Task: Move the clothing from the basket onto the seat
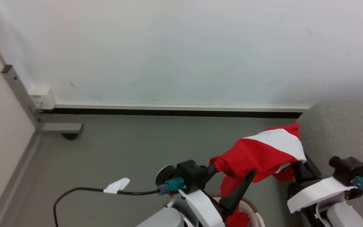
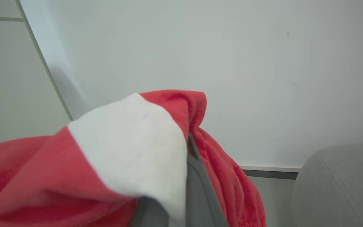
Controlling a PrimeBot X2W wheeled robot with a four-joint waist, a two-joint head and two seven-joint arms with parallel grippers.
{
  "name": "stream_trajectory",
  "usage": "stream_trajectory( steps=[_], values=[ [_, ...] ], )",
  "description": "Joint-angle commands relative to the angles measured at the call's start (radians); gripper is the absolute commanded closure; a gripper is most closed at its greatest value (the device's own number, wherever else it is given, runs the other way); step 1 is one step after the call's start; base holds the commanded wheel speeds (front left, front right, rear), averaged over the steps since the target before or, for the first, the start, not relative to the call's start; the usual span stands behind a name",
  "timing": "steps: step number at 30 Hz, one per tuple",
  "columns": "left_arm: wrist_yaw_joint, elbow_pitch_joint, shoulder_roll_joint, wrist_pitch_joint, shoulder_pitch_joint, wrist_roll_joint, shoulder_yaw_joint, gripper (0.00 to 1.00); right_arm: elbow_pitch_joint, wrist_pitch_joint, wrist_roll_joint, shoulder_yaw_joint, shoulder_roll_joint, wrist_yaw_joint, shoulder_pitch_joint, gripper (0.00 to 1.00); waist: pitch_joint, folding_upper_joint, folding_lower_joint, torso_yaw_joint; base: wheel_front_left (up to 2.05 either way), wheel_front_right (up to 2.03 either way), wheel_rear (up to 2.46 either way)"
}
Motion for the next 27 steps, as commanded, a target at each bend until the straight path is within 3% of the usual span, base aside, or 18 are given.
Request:
stream_trajectory(
  steps=[1,17,27],
  values=[
    [-0.001,-0.003,0.003,-0.009,0.015,0.015,-0.005,0.0,-0.008,-0.003,0.009,-0.015,-0.016,-0.002,0.014,1.0,0.013,0.0,-0.0001,-0.043,0.0,0.0,0.0],
    [0.027,0.035,0.019,-0.044,-0.006,0.076,0.002,0.0,-0.157,-0.001,-0.042,-0.132,-0.076,-0.002,0.049,1.0,0.07,0.0,-0.0001,-0.338,0.0,0.0,0.0],
    [0.017,0.059,0.025,-0.05,-0.006,0.119,0.0,0.0,-0.216,-0.002,-0.063,-0.186,-0.064,-0.002,0.123,1.0,0.091,0.0,-0.0001,-0.448,0.0,0.0,0.0]
  ],
)
